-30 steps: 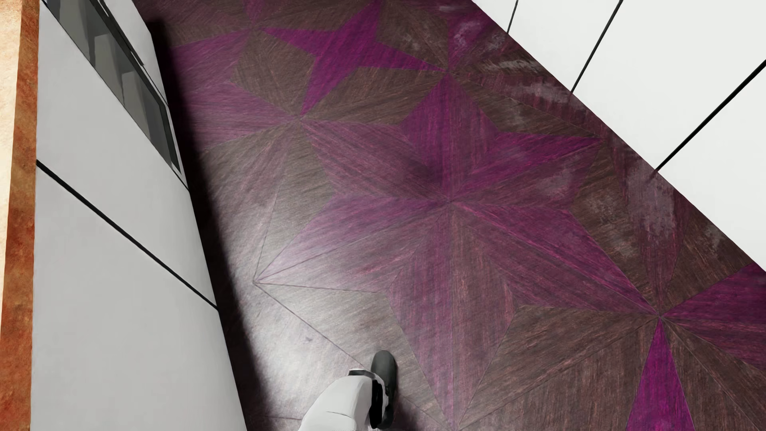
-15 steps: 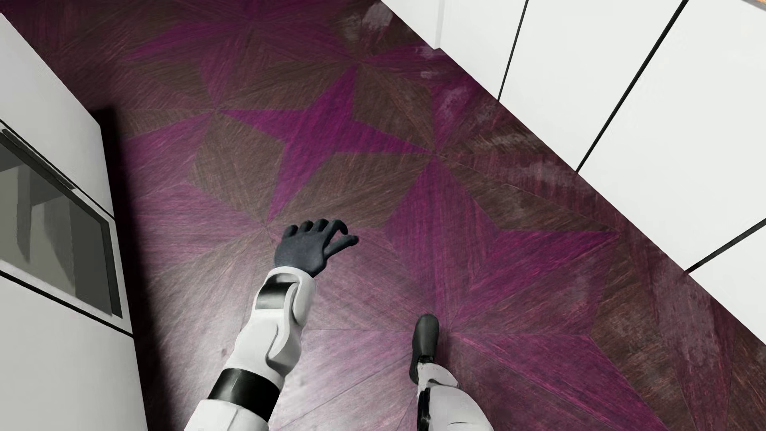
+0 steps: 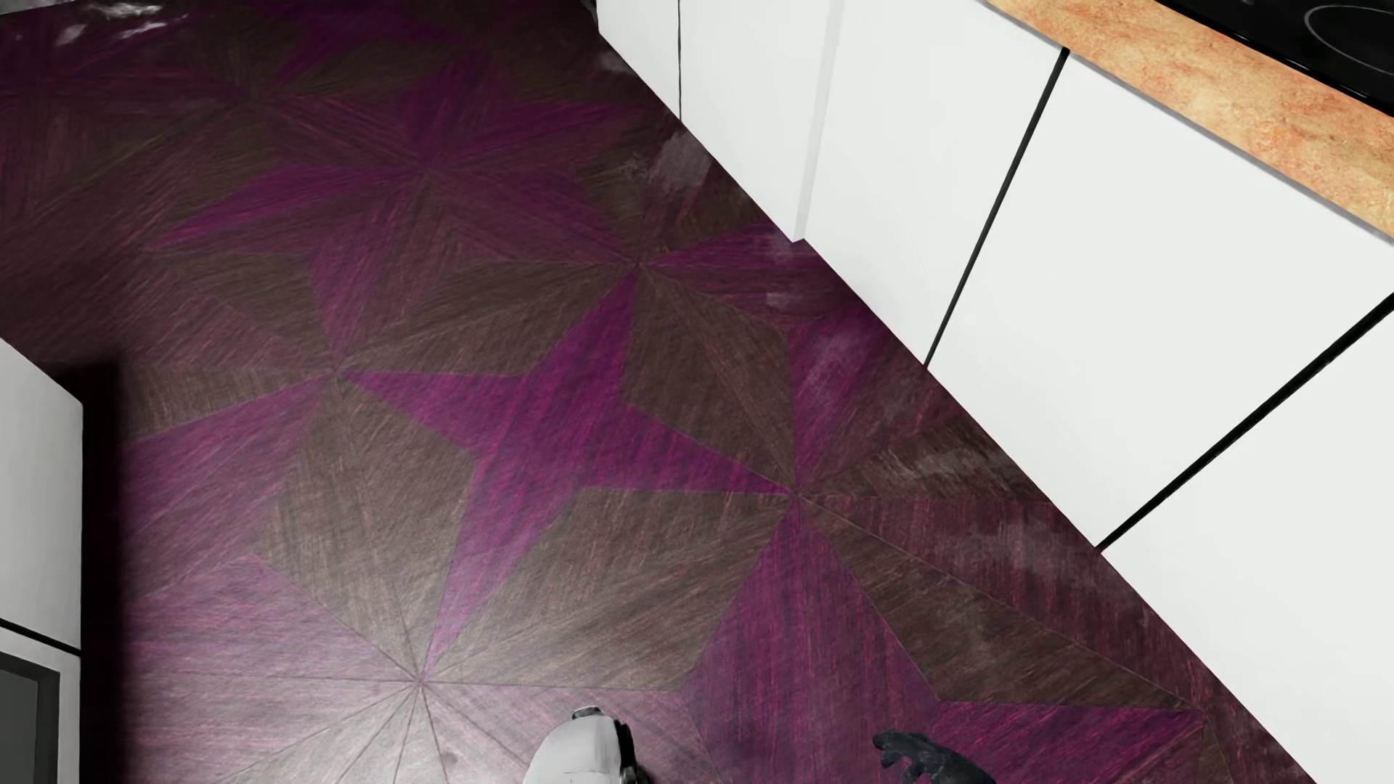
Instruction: Circle the counter
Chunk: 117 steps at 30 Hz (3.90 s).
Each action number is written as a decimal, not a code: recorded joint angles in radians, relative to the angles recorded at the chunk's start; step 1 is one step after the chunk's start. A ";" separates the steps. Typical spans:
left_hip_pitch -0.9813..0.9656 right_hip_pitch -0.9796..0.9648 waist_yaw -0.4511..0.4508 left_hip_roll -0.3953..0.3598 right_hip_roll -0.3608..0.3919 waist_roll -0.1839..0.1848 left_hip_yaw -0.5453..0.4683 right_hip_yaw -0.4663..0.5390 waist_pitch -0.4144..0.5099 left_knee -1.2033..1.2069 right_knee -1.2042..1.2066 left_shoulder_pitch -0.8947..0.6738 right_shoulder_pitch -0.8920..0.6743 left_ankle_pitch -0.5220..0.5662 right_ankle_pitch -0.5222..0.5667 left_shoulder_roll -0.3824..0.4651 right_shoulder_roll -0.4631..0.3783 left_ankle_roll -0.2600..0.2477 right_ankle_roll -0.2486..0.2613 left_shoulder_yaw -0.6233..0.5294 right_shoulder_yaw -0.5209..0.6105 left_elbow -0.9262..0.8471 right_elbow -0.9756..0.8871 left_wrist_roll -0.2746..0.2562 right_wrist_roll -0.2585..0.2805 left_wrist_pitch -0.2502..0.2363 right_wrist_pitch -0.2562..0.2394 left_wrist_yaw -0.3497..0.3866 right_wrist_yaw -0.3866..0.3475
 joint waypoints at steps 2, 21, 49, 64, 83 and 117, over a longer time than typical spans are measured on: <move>0.043 0.122 0.008 -0.008 0.025 0.006 0.132 0.034 -0.006 -0.544 -0.088 0.120 -0.086 0.036 -0.028 0.027 -0.033 -0.041 0.016 -0.078 0.050 0.023 -0.018 0.066 0.019 -0.050 -0.004 -0.058 -0.017; 0.674 -0.475 -0.090 -0.479 -0.306 -0.152 -0.272 0.142 -0.003 -0.533 -0.010 -0.657 0.289 -0.291 0.365 -0.035 0.017 0.126 0.070 -0.259 -0.104 -0.179 0.023 0.332 0.017 -0.373 0.099 0.011 0.081; 0.145 0.098 0.028 -0.147 -0.245 -0.062 0.268 -0.127 0.018 -0.344 0.554 -0.009 -0.020 -0.083 0.317 -0.115 -0.071 0.216 0.139 0.119 -0.066 -0.120 0.124 0.184 -0.011 -0.097 0.104 -0.045 0.060; 0.807 -0.480 -0.067 -0.458 -0.239 -0.140 -0.362 0.045 0.021 -0.532 -0.230 -0.431 0.145 -0.331 0.337 0.024 -0.010 0.158 0.118 -0.404 0.004 -0.640 0.029 -0.118 -0.093 -0.415 0.080 -0.047 0.087; 0.064 0.070 -0.016 -0.034 -0.109 0.024 0.134 -0.148 0.018 -0.753 -0.037 0.062 -0.130 -0.034 -0.028 -0.075 -0.035 -0.173 0.148 0.097 -0.055 -0.072 0.199 0.041 -0.106 -0.041 0.108 -0.076 0.034; 0.148 -0.005 -0.052 0.121 -0.232 0.026 0.105 -0.475 -0.038 0.531 -0.039 0.200 0.055 0.022 0.055 0.041 0.100 -0.029 0.065 -0.111 -0.119 0.088 0.104 0.314 -0.018 -0.134 0.050 -0.269 -0.038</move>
